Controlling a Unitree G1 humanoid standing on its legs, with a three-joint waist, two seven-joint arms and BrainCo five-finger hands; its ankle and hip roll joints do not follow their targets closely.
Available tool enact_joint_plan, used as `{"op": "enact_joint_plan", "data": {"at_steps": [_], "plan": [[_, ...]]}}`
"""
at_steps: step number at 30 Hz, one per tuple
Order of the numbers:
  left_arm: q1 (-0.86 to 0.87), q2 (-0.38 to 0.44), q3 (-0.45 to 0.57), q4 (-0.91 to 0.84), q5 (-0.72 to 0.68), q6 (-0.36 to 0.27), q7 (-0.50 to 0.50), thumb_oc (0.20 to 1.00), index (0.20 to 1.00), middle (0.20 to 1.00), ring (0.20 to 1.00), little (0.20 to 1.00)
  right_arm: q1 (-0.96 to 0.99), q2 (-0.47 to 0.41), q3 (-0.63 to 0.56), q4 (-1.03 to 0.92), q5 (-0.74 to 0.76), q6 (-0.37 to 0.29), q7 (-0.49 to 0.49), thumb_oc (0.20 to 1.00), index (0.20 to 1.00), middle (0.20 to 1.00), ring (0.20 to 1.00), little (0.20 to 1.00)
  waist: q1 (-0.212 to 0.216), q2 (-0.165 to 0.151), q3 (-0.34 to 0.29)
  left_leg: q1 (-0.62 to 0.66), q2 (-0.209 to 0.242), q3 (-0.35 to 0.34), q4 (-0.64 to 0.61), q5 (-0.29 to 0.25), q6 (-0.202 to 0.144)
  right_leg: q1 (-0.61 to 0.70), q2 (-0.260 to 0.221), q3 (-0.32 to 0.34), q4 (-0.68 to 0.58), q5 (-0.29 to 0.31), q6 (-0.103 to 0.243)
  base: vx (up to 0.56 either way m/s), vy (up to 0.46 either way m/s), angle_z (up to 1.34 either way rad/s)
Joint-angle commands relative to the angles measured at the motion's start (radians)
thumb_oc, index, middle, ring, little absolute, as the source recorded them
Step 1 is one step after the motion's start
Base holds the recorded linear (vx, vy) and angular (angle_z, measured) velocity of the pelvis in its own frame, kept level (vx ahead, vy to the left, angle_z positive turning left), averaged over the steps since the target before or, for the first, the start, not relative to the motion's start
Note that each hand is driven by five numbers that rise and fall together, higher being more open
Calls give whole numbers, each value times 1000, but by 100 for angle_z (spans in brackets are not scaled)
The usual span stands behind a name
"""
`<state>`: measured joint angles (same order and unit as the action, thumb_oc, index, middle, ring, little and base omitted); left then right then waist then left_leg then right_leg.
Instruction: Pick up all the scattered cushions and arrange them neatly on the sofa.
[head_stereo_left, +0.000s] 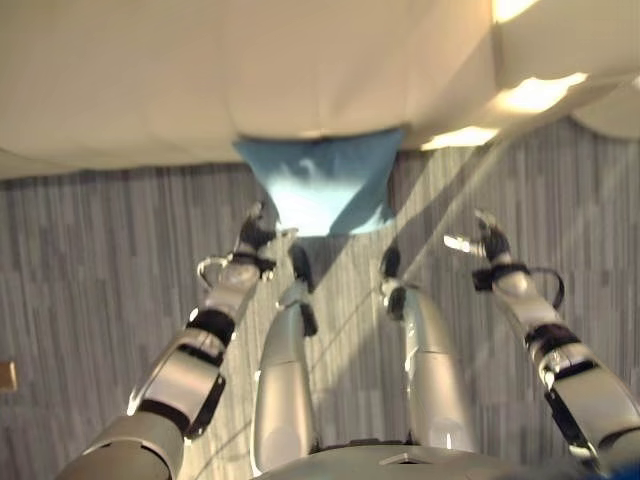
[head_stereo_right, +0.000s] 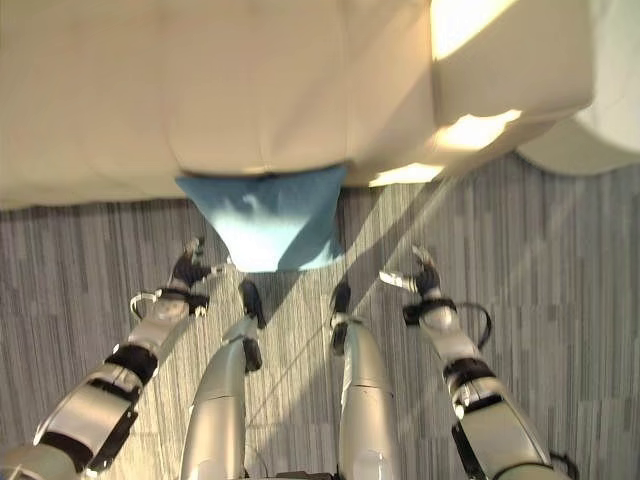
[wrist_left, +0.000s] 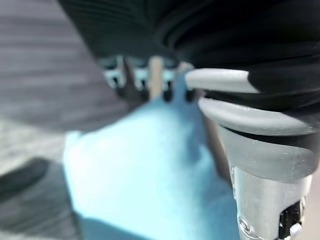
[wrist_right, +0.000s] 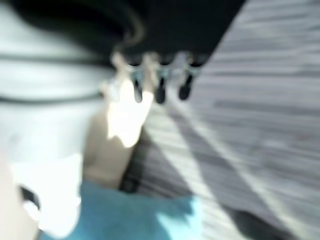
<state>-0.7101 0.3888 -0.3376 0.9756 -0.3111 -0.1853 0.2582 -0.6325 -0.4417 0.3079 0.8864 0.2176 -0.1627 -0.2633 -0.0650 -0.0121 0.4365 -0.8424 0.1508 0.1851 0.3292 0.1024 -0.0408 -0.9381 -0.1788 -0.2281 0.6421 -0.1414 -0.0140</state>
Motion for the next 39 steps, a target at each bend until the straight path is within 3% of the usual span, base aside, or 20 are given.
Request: {"op": "enact_joint_plan", "data": {"at_steps": [1, 5, 8, 18, 25, 34, 39], "plan": [[14, 48, 10, 28, -54, -50, 73, 1000, 1000, 1000, 1000, 1000, 37, -41, 34, -24, 5, -60, -86, 1000, 1000, 1000, 1000, 1000, -9, 0, -119, -113, 37, -29, 130, -105, -40, 18, -47, 60, -79, 10, 109, -57, 52, 5], [-53, 91, 19, 42, -72, -51, 93, 1000, 1000, 1000, 1000, 1000, -46, -70, 43, -43, -2, -70, -115, 1000, 1000, 1000, 1000, 1000, -13, 6, -120, -239, 51, -45, 224, -129, -29, -108, -52, 82, 9, -7, 105, 22, 21, -5], [-145, 148, 17, 75, -68, -36, 127, 1000, 1000, 1000, 1000, 1000, -127, -103, 31, -38, 2, -81, -154, 1000, 1000, 1000, 1000, 1000, -16, 11, -119, -394, 40, -61, 359, -179, -11, -255, -54, 98, 137, -42, 94, 102, 44, 1], [-181, 213, 17, 27, -41, -34, 142, 1000, 1000, 1000, 1000, 1000, -133, -125, -20, -60, 13, -96, -165, 1000, 1000, 1000, 1000, 1000, -10, 12, -126, -515, 8, -57, 403, -202, -6, -383, -70, 121, 190, -58, 96, 28, 39, 6], [-276, 212, -33, 70, -67, -31, 124, 1000, 1000, 1000, 1000, 1000, -226, -133, 28, -34, 36, -96, -157, 1000, 1000, 1000, 1000, 1000, -13, 12, -118, -599, -9, -58, 452, -224, 14, -474, -71, 161, 220, -51, 107, 38, 60, -2], [-351, 187, -77, 69, -110, -34, 122, 1000, 1000, 1000, 1000, 1000, -311, -134, 54, -77, 81, -113, -169, 1000, 1000, 1000, 1000, 1000, -22, 6, -102, -726, -4, -69, 590, -265, 30, -599, -75, 202, 326, -73, 93, 54, 16, -5], [-384, 162, -91, 68, -132, -34, 129, 1000, 1000, 1000, 1000, 1000, -352, -119, 70, -79, 111, -116, -169, 1000, 1000, 1000, 1000, 1000, -22, -7, -75, -728, -2, -69, 620, -279, 33, -621, -76, 224, 371, -82, 85, 25, -13, 0]]}}
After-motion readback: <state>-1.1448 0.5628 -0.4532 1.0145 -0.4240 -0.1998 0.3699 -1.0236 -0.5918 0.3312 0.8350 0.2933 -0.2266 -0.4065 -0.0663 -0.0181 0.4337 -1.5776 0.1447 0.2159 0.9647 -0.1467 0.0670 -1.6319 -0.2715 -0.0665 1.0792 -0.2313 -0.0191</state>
